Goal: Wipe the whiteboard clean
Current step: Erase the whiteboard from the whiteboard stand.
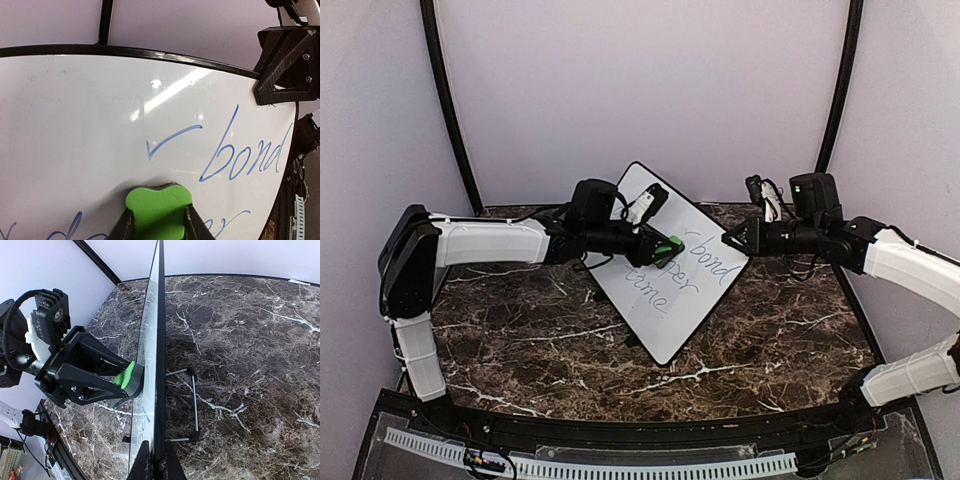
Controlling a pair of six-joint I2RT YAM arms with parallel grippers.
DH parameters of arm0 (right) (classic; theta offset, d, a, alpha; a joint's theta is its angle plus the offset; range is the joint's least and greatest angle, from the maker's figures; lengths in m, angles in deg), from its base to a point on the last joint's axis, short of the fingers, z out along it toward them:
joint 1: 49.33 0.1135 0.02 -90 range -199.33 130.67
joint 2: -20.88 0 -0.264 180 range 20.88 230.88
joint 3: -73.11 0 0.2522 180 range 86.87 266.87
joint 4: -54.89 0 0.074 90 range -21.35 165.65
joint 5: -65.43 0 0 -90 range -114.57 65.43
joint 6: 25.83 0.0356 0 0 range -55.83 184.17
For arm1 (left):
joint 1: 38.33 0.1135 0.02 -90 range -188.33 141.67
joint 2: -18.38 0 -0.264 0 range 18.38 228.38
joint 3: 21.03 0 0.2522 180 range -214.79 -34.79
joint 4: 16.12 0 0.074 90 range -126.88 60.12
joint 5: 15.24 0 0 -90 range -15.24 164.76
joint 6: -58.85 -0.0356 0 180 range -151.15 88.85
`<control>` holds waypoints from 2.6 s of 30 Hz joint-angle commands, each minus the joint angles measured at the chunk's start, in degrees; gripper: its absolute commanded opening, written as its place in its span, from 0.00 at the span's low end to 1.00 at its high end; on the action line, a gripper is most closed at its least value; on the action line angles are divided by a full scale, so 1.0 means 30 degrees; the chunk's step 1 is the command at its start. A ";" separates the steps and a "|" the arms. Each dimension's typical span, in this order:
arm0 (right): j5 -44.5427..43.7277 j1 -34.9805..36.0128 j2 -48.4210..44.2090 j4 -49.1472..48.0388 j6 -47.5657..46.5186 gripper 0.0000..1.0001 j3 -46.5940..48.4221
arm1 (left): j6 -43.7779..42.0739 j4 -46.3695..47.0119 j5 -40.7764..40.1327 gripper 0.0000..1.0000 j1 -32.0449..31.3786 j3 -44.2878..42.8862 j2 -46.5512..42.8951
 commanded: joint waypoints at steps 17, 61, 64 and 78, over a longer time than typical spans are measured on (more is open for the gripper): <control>0.3720 0.1873 0.0355 0.0732 -0.3313 0.00 0.0283 | -0.2205 -0.4125 0.0409 0.08 -0.0413 -0.3586 0.2884; 0.3815 0.2016 0.0993 0.0541 -0.3401 0.00 0.0424 | -0.1719 -0.2999 0.0892 0.09 -0.0492 -0.3450 0.2871; 0.3709 0.2016 0.0862 0.0662 -0.3401 0.00 0.0383 | -0.1709 -0.3189 0.0448 0.09 -0.0501 -0.4978 0.3452; 0.3616 0.2016 0.0777 0.0674 -0.3519 0.00 0.0262 | -0.1716 -0.2975 -0.0045 0.08 -0.0526 -0.1243 0.1570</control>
